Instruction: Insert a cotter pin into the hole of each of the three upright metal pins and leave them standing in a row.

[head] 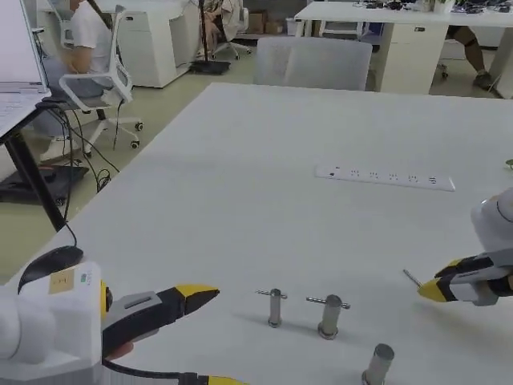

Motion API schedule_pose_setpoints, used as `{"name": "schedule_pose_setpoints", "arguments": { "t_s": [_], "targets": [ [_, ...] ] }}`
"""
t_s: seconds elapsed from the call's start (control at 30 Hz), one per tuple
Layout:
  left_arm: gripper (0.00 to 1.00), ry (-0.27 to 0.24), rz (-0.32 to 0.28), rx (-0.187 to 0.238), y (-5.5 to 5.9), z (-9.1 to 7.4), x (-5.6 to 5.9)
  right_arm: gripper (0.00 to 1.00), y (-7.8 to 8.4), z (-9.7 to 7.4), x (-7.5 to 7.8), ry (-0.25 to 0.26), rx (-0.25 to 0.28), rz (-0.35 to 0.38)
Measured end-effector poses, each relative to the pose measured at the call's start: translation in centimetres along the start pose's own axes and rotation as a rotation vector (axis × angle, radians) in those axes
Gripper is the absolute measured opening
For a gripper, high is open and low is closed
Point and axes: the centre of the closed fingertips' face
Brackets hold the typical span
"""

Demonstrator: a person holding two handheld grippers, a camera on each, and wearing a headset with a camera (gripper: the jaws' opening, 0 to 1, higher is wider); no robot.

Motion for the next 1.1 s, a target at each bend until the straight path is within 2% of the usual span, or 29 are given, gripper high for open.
{"name": "schedule_pose_setpoints", "arguments": {
  "t_s": [0.4, 0.67, 0.83, 1.03, 1.1],
  "targets": [
    [0.8, -0.016, -0.008, 0.006, 0.0, -0.4, -0.4, 0.17, 0.2, 1.4, 0.8, -0.013, -0.042, 0.014],
    [0.79, -0.02, -0.012, 0.005, 0.1, -0.5, -0.5, 0.12, 0.6, 1.9, 0.4, -0.02, -0.079, -0.01],
    [0.79, -0.02, -0.014, 0.004, 0.1, -0.5, -0.5, 0.1, 0.7, 1.8, 0.5, -0.015, -0.085, -0.035],
    [0.79, -0.016, -0.013, 0.002, 0.0, -0.4, -0.7, 0.06, 0.8, 1.7, 0.2, -0.031, -0.108, -0.146],
    [0.79, -0.015, -0.013, 0.002, 0.0, -0.4, -0.6, 0.06, 0.8, 1.7, 0.2, -0.05, -0.113, -0.218]
  ]
}}
Point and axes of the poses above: the centre of the closed fingertips' face, and the gripper's own axes: z roughly forward along the fingers, x roughly to its right, y roughly out of its underside, and after that the axes turned 12 degrees about -z, right-handed
